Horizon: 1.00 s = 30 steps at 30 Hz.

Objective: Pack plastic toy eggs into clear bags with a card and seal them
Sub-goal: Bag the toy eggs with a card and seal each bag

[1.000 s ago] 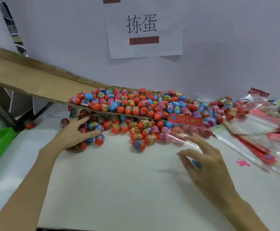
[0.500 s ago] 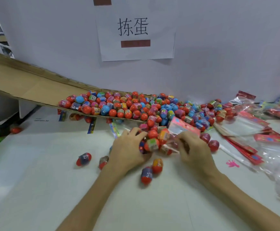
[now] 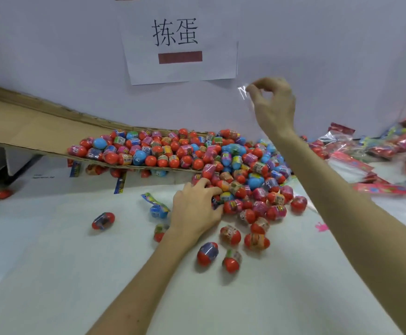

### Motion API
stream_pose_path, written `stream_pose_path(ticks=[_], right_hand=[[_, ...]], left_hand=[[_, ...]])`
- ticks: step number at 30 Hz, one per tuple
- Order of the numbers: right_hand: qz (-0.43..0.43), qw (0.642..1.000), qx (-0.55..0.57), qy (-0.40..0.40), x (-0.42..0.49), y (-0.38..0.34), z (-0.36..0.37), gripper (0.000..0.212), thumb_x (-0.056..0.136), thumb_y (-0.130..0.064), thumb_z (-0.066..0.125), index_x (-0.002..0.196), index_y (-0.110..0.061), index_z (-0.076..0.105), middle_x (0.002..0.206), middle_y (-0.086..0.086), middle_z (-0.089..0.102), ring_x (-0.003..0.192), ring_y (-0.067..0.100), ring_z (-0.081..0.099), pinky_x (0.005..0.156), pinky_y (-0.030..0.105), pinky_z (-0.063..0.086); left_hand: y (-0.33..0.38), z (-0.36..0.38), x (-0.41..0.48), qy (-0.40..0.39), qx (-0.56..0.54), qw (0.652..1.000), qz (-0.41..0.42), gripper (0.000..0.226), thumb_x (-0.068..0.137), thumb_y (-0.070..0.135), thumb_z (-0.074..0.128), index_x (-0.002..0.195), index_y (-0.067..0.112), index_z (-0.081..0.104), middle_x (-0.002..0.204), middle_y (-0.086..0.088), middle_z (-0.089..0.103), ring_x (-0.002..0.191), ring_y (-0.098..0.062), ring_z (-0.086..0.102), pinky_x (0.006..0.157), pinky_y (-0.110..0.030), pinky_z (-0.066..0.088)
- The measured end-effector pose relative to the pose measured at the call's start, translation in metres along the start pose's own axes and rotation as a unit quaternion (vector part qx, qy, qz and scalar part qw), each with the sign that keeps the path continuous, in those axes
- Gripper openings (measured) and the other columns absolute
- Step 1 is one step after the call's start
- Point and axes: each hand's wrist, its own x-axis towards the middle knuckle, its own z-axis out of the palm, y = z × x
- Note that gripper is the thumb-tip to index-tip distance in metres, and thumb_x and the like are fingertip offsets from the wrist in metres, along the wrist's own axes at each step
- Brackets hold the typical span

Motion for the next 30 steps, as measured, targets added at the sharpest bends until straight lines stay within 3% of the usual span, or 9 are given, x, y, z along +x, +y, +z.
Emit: stream_pose_path(ticks=[2,4,9,12,15,18,22,26,30], right_hand=[[-0.064,0.996,0.024,0.065,-0.029,-0.001,-0.017,0.013,0.096,-0.023,0.065,0.092,-0.015,0.074,0.101,0.005,0.067,0.093,0.010,0.059,0.081,0.008,0.037],[-0.121,0.989,0.010,0.083,-0.076,0.002,-0.029,0.012,0.097,-0.017,0.067,0.091,-0.009,0.073,0.096,0.006,0.065,0.089,0.010,0.056,0.079,0.016,0.042],[-0.237,0.963,-0.096,-0.080,-0.214,0.025,-0.043,0.008,0.098,-0.015,0.065,0.092,-0.014,0.069,0.121,0.008,0.063,0.117,0.024,0.058,0.091,0.050,0.045],[-0.289,0.921,-0.159,-0.207,-0.241,0.038,-0.043,0.014,0.104,-0.020,0.052,0.101,-0.017,0.065,0.142,0.006,0.055,0.144,0.022,0.042,0.108,0.050,0.039],[-0.312,0.888,-0.200,-0.273,-0.229,0.045,-0.043,0.014,0.105,-0.020,0.045,0.106,-0.017,0.059,0.151,0.007,0.049,0.148,0.022,0.038,0.114,0.049,0.036],[-0.352,0.847,-0.218,-0.333,-0.214,0.056,-0.047,0.009,0.103,-0.019,0.052,0.109,-0.016,0.058,0.156,0.009,0.044,0.148,0.023,0.038,0.116,0.050,0.035],[-0.388,0.813,-0.221,-0.374,-0.198,0.068,-0.049,0.032,0.110,-0.034,0.034,0.120,-0.015,0.057,0.160,0.007,0.039,0.147,0.021,0.038,0.120,0.048,0.030],[-0.408,0.798,-0.238,-0.375,-0.165,0.091,-0.034,0.023,0.110,-0.035,0.034,0.126,-0.023,0.047,0.158,0.004,0.040,0.144,0.020,0.041,0.122,0.046,0.028],[-0.436,0.793,-0.305,-0.298,-0.108,0.123,-0.012,0.021,0.109,-0.027,0.042,0.119,-0.013,0.053,0.149,0.011,0.049,0.136,0.027,0.050,0.115,0.045,0.035]], left_hand=[[0.001,-0.001,0.001,0.016,-0.002,1.000,0.014,0.042,0.091,0.057,0.059,0.128,0.039,0.069,0.128,0.009,0.060,0.102,-0.022,0.061,0.081,-0.038,0.053],[0.003,-0.002,0.002,0.032,-0.002,0.999,0.033,0.036,0.090,0.057,0.061,0.115,0.035,0.075,0.118,0.008,0.063,0.095,-0.021,0.064,0.074,-0.036,0.053],[0.008,0.000,0.002,0.046,0.003,0.997,0.065,0.032,0.089,0.055,0.061,0.106,0.032,0.076,0.098,0.008,0.062,0.081,-0.020,0.064,0.059,-0.030,0.041],[0.003,-0.005,-0.004,-0.011,-0.060,0.995,0.075,0.042,0.096,0.056,0.052,0.134,0.040,0.062,0.132,0.008,0.058,0.112,-0.019,0.059,0.089,-0.035,0.045],[-0.009,-0.016,-0.035,-0.070,-0.060,0.992,0.091,0.065,0.098,0.069,0.027,0.160,0.050,0.020,0.170,0.010,0.022,0.152,-0.014,0.028,0.125,-0.052,0.012],[-0.028,-0.039,-0.076,-0.048,-0.032,0.993,0.107,0.083,0.088,0.090,0.020,0.160,0.050,0.015,0.172,0.010,0.013,0.159,-0.017,0.012,0.125,-0.064,0.003],[-0.046,-0.052,-0.115,-0.112,0.066,0.974,0.183,0.104,0.074,0.102,0.029,0.160,0.043,0.031,0.168,-0.004,0.030,0.151,-0.037,0.032,0.112,-0.075,0.026],[-0.048,-0.033,-0.104,-0.140,-0.008,0.981,0.132,0.085,0.080,0.098,0.024,0.155,0.064,0.004,0.171,0.019,-0.009,0.160,-0.019,-0.006,0.124,-0.055,-0.015],[-0.033,-0.004,-0.037,-0.072,0.012,0.992,0.105,0.064,0.097,0.075,0.016,0.157,0.058,0.002,0.171,0.012,-0.018,0.158,-0.019,-0.019,0.126,-0.055,-0.007]])
